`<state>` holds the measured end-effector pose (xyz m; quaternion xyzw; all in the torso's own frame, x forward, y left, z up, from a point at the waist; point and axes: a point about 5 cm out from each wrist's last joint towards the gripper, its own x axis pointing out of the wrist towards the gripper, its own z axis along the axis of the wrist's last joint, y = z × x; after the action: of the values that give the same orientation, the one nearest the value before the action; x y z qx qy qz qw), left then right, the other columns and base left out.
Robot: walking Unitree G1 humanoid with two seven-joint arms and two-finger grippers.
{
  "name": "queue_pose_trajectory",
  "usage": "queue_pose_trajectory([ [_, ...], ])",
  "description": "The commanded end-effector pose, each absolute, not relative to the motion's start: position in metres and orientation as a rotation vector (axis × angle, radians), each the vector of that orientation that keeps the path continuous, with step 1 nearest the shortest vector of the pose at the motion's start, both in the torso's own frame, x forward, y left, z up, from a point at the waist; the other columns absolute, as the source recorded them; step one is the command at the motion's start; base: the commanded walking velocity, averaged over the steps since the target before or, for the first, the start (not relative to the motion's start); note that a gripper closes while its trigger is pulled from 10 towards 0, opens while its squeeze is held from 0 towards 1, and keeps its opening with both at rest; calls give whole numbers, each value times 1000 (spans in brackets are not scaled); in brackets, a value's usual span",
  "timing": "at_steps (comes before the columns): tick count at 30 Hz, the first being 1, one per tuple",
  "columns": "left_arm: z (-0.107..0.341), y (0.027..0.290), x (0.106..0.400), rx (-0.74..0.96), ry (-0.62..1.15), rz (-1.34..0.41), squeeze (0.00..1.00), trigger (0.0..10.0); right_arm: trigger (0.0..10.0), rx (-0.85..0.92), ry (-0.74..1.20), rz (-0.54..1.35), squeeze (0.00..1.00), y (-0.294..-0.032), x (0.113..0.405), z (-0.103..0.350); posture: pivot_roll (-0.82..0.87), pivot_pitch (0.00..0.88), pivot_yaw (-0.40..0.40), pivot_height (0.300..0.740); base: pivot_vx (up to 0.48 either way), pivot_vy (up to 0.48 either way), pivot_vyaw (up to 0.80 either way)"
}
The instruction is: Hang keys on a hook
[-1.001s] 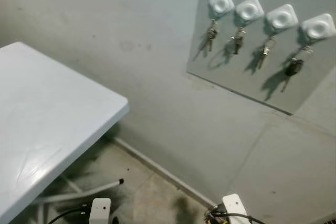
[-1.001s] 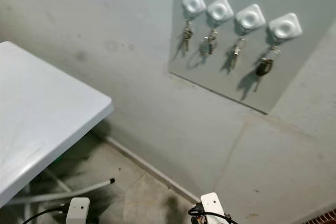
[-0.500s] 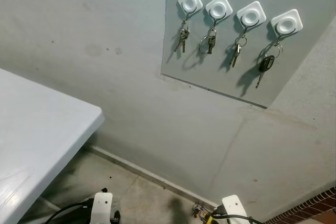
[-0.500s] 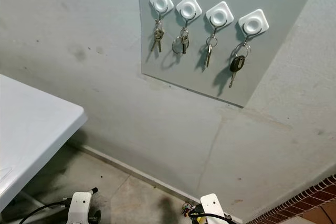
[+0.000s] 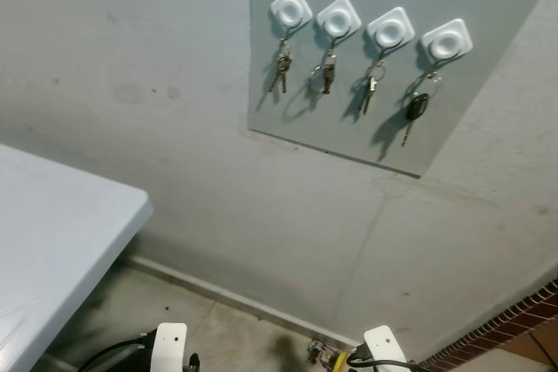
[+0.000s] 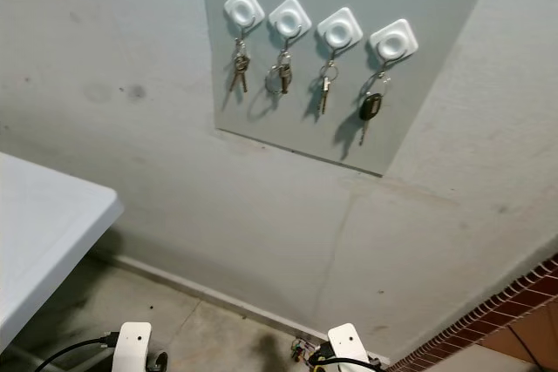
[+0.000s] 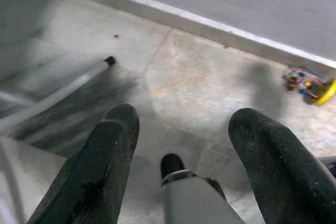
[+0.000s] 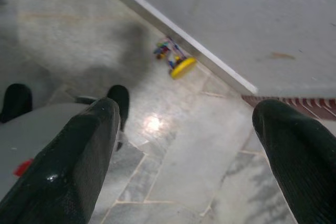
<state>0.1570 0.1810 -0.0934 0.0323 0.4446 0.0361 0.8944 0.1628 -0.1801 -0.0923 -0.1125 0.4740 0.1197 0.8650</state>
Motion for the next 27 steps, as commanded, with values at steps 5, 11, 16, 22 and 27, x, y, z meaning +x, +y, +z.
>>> queue_pose_trajectory([
  [5, -95, 180, 154, 62, 939, 72, 0, 10000, 10000, -254, 997, 254, 0, -182, 164, -92, -59, 0, -42, 740, 0, 0, -644],
  [11, -96, 180, 152, 69, 945, 70, 0, 10000, 10000, -252, 995, 248, 0, -182, 165, -91, -62, 0, -39, 740, 0, 0, -613],
  [16, -96, 182, 152, 71, 949, 70, 0, 10000, 10000, -245, 996, 240, 0, -182, 165, -92, -69, 0, -29, 740, 0, 0, -613],
  [22, -95, 184, 152, 97, 950, 52, 0, 10000, 10000, -226, 996, 228, 0, -178, 163, -93, -91, 0, -3, 740, 0, 0, -616],
  [27, -94, 185, 156, 105, 944, 44, 0, 10000, 10000, -207, 999, 216, 0, -176, 161, -94, -97, 0, 6, 740, 0, 0, -613],
])
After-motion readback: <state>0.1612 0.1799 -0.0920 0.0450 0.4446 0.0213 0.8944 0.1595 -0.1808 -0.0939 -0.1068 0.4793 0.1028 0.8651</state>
